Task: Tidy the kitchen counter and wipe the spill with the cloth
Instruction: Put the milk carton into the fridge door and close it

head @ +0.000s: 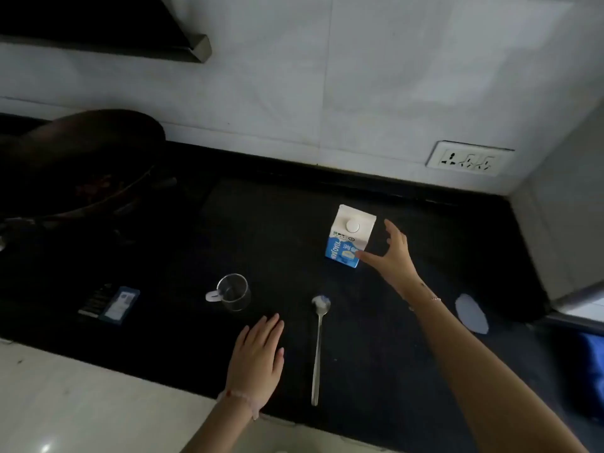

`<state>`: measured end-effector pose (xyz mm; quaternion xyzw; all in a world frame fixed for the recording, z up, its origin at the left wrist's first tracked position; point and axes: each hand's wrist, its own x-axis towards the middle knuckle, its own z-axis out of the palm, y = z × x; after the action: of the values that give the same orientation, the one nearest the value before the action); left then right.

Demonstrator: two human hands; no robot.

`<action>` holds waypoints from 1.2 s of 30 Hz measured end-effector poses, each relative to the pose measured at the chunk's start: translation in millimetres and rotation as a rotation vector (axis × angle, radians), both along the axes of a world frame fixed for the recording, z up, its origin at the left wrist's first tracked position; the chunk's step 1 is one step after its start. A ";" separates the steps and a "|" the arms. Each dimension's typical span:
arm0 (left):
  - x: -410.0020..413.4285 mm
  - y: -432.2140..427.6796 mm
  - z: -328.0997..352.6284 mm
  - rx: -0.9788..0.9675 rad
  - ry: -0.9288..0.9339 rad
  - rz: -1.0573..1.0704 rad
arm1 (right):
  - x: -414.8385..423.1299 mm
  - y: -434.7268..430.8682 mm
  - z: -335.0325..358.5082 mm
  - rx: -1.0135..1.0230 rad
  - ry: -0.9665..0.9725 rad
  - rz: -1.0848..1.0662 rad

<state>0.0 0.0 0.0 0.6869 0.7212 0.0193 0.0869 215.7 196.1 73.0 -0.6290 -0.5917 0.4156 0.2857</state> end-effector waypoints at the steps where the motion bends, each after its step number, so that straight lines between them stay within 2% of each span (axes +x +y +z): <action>1: -1.3 2.0 1.7 -0.005 -0.041 -0.004 | -4.1 4.4 0.9 0.002 0.023 0.000; 2: -0.9 2.5 5.3 0.001 -0.089 0.003 | -6.3 8.5 1.0 -0.002 0.046 0.001; 7: -2.9 3.6 8.9 -0.072 -0.094 0.000 | -15.8 21.8 -5.9 -0.068 0.150 0.004; 13: -2.1 5.1 13.4 -0.138 -0.120 0.015 | -13.7 17.2 -1.4 -0.044 0.087 -0.091; 24: -8.7 8.5 22.9 -0.156 -0.148 -0.043 | 7.5 -66.9 42.5 0.106 0.157 -0.173; 30: -11.0 -19.5 50.9 -0.050 -0.431 0.156 | -10.8 -105.5 57.2 0.059 0.281 -0.030; 34: -1.1 -68.1 51.6 -0.043 -0.760 0.455 | -34.1 -124.4 61.0 -0.003 0.294 0.175; 36: 7.8 -101.9 43.7 -0.021 -0.846 0.595 | -44.2 -137.9 62.1 -0.058 0.315 0.293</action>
<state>7.8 -101.9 43.7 0.3833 0.7872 0.3120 0.3688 171.5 58.2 135.2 -0.4716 -0.6125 0.5628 0.2928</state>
